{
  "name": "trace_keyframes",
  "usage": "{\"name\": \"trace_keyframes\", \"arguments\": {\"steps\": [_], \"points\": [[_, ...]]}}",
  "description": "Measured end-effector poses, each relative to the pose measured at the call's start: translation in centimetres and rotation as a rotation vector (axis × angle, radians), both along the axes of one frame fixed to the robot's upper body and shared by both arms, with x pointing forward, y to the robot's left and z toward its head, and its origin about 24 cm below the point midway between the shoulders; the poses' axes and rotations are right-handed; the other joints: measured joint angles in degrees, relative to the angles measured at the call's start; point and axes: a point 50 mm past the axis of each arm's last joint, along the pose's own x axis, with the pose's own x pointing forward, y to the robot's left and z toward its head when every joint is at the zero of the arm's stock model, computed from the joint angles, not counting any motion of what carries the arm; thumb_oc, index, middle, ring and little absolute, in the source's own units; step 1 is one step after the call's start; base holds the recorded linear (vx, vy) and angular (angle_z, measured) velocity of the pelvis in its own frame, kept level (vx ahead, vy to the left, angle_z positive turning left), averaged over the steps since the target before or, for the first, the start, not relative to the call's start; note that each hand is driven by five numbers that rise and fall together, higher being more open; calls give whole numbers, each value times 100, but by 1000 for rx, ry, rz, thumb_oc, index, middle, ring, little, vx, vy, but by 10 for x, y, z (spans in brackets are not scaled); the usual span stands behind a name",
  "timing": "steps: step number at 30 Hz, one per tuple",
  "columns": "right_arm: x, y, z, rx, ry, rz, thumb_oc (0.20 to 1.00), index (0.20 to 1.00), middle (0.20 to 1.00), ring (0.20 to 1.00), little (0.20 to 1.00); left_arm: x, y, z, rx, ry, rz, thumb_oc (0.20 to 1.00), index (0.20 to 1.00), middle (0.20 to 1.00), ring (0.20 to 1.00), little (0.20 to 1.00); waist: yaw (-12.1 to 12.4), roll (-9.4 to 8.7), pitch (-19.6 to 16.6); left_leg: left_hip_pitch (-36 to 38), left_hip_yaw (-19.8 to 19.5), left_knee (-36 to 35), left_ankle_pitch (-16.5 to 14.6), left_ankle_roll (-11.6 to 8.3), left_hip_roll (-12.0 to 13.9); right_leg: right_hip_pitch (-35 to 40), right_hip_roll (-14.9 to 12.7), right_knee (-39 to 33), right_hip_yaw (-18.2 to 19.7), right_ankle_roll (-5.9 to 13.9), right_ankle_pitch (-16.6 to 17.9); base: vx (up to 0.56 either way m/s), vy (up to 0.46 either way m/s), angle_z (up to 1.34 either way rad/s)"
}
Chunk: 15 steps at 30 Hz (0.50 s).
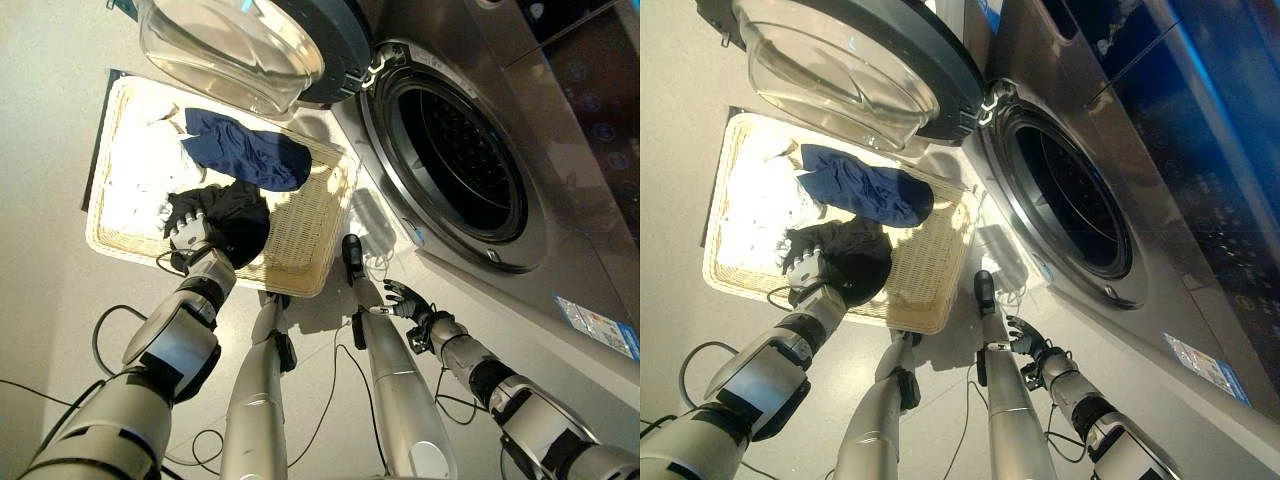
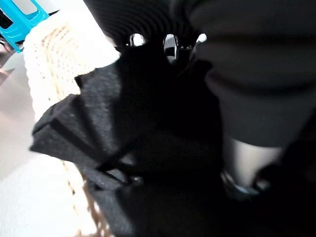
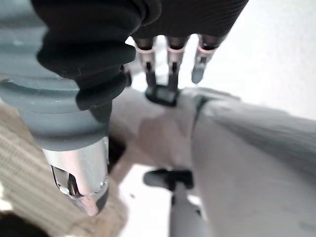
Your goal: Put the clothes into the washing machine.
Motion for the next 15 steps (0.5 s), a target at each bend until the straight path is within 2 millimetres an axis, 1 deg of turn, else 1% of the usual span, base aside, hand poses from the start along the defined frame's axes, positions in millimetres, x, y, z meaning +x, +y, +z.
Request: {"name": "trace_keyframes", "arguments": {"steps": [1,2,3,4,6,9,11,14,15], "points": [[1,3,3,19,-14,5,1000,1000,1000,1000,1000,2,8,13,35,-21,18,300,300,300,300,300,-15,-62,-92,-128,-7,15,2,3,-15,-143,-8,34,17,6,4,27,-35,1],[2,4,4,31,-16,2,1000,1000,1000,1000,1000,4,9,19,44,-31,17,200,200,200,200,200,-23,-67,-93,-156,-19,22,2,3,-27,-159,-19,27,17,10,7,29,-47,1],[2,4,5,36,-18,1,1000,1000,1000,1000,1000,4,9,20,57,-28,13,200,200,200,200,200,-29,-75,-91,-166,-18,22,0,2,-28,-173,-21,26,17,10,6,23,-41,1],[2,5,5,58,-18,-4,1000,1000,1000,1000,1000,4,10,23,156,3,8,200,200,200,200,200,-41,-127,-167,-297,-13,25,1,4,-33,-315,-25,45,16,13,6,0,0,0],[4,6,8,73,-30,-9,1000,1000,1000,1000,1000,5,13,30,180,2,33,200,200,200,200,200,-42,-112,-221,-415,-16,18,10,15,-34,-445,-27,75,17,16,11,0,0,0],[5,7,9,80,-36,-8,1000,1000,1000,1000,1000,5,15,32,152,-6,54,200,200,200,200,200,-80,-113,-221,-446,-21,36,13,18,-31,-484,-26,119,16,14,4,-1,-44,1],[5,8,11,86,-44,-6,1000,1000,1000,1000,1000,4,18,32,109,-38,79,200,200,200,200,200,-130,-116,-223,-504,-91,68,9,15,-26,-519,-25,148,-8,12,1,2,-59,2],[5,8,11,101,-48,-21,1000,1000,1000,1000,1000,4,20,33,73,-98,91,200,200,200,200,200,-113,-121,-281,-649,-301,94,4,9,-34,-642,9,200,-65,4,-5,0,-78,4],[5,8,11,104,-56,-29,1000,1000,1000,1000,1000,4,22,34,-34,-162,104,200,200,200,200,200,-85,-121,-282,-670,-408,92,15,-7,-34,-643,35,198,-99,3,-5,-11,-20,4]]}}
